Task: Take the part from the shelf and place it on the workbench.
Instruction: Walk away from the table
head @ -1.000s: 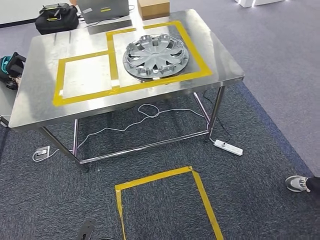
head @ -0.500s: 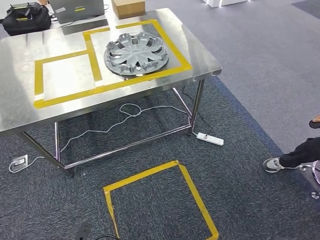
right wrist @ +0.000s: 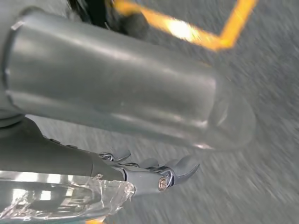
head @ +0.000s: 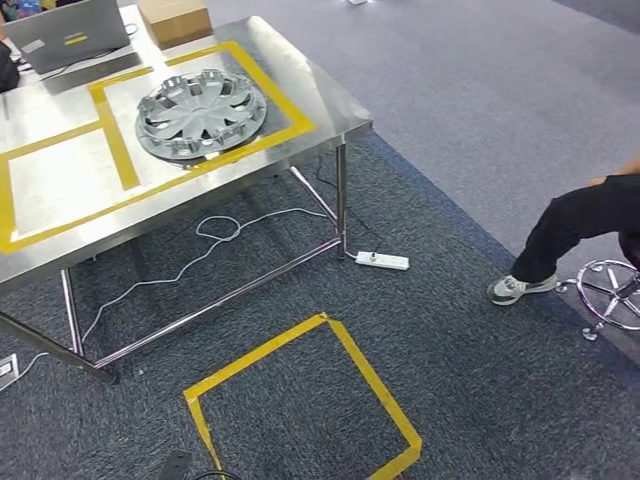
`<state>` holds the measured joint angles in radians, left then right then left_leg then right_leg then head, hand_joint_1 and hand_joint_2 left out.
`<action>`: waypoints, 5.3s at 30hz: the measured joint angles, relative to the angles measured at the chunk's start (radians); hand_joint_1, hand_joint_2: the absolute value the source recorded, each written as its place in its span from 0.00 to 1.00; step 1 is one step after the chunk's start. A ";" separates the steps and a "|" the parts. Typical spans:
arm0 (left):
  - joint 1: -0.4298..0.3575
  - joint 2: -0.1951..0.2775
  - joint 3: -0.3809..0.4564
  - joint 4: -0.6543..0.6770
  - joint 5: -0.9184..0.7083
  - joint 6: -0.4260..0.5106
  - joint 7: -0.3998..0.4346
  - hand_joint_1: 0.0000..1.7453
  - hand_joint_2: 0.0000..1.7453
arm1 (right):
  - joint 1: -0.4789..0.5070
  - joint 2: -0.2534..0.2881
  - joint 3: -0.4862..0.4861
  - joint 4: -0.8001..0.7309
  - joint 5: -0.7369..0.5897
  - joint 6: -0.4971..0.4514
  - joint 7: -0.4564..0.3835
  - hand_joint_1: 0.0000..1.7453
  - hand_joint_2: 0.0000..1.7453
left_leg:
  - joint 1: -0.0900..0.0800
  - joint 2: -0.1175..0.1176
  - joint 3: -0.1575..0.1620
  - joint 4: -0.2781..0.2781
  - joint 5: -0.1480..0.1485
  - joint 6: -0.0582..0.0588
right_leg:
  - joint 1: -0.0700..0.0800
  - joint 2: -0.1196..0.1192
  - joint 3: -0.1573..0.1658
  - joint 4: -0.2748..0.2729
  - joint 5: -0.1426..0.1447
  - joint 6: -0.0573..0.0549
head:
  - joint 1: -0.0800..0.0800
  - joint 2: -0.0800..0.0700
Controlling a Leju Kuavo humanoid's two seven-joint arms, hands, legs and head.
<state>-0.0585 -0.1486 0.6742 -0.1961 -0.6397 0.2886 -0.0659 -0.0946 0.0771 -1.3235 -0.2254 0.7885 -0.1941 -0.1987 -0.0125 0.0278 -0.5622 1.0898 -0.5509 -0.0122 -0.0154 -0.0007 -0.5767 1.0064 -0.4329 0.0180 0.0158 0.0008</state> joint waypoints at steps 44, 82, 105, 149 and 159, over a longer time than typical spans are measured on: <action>-0.003 0.015 0.000 0.000 -0.053 -0.083 0.047 0.00 0.00 | 0.015 0.041 0.010 0.018 0.043 0.128 0.093 0.00 0.00 | 0.009 -0.076 0.052 -0.129 0.091 0.027 | -0.009 0.097 -0.060 0.018 0.028 0.040 | 0.004 0.000; 0.021 -0.028 -0.095 0.000 -0.307 -0.057 0.189 0.00 0.00 | 0.042 0.050 0.024 0.020 0.000 -0.097 0.124 0.00 0.00 | -0.007 0.017 0.041 -0.120 0.092 0.042 | 0.002 -0.003 -0.132 0.228 -0.070 0.053 | 0.000 0.000; 0.014 -0.031 -0.121 0.000 -0.250 -0.086 0.197 0.00 0.00 | 0.033 0.061 0.016 0.015 0.091 -0.039 0.116 0.00 0.00 | -0.001 -0.078 0.042 -0.113 0.086 0.028 | -0.006 0.103 -0.061 0.027 0.026 0.030 | -0.005 0.000; -0.031 -0.073 0.172 0.000 -0.101 0.069 0.122 0.00 0.00 | -0.011 -0.003 0.191 0.015 0.144 -0.024 0.089 0.00 0.00 | -0.013 0.049 0.022 -0.099 0.091 0.026 | 0.013 -0.042 -0.017 0.023 -0.006 0.014 | 0.002 0.000; -0.030 -0.051 0.127 0.000 -0.141 0.043 0.059 0.00 0.00 | 0.020 0.008 0.141 0.015 0.119 -0.116 0.160 0.00 0.00 | 0.010 -0.030 -0.071 0.111 0.014 -0.008 | 0.000 0.057 -0.027 0.017 0.011 -0.006 | -0.002 0.000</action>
<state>-0.0883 -0.1996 0.8013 -0.1965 -0.7811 0.3312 -0.0068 -0.0751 0.0852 -1.1828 -0.2102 0.9078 -0.3099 -0.0382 -0.0022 -0.0026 -0.6334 1.2010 -0.5369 -0.0205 -0.0158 0.0561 -0.6032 1.0233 -0.4221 0.0124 0.0137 0.0008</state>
